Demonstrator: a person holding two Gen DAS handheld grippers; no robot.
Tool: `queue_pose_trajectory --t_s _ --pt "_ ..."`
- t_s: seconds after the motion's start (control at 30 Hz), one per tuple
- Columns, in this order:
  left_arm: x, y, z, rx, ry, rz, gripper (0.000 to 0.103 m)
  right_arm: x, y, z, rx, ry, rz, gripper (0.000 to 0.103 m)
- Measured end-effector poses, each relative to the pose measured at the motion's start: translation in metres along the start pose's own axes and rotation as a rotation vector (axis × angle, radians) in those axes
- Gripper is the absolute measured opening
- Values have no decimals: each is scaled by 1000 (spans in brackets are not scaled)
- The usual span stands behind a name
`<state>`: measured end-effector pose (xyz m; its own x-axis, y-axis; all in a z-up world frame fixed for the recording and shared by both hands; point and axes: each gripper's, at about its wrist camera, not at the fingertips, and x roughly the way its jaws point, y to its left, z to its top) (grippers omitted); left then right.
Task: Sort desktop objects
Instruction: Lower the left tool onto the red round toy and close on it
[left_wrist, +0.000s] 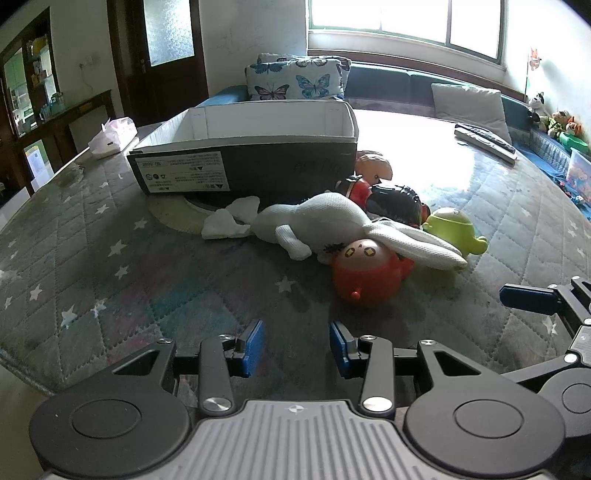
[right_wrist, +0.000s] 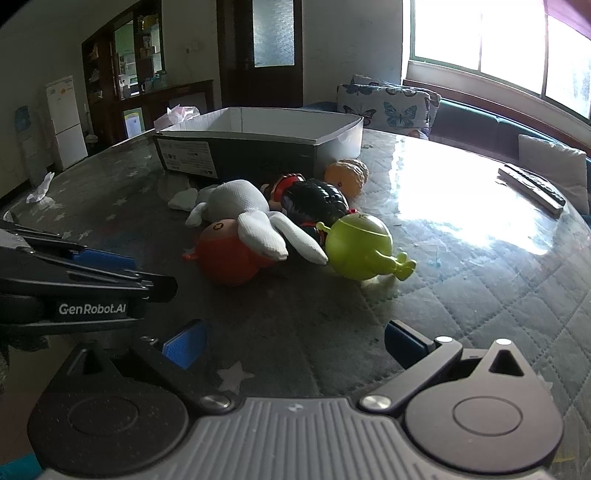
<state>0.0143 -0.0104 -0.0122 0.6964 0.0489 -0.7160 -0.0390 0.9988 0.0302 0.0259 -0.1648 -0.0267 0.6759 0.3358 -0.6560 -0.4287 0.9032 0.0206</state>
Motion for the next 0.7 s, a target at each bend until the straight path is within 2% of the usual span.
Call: queue_pose_trajectory --t_s 0.5,0.7 --pt "5 9 17 -18 -7 -24 42 9 6 13 -29 -15 47 103" --pt "2 12 24 -25 -14 -65 42 13 10 19 -35 -20 85 98"
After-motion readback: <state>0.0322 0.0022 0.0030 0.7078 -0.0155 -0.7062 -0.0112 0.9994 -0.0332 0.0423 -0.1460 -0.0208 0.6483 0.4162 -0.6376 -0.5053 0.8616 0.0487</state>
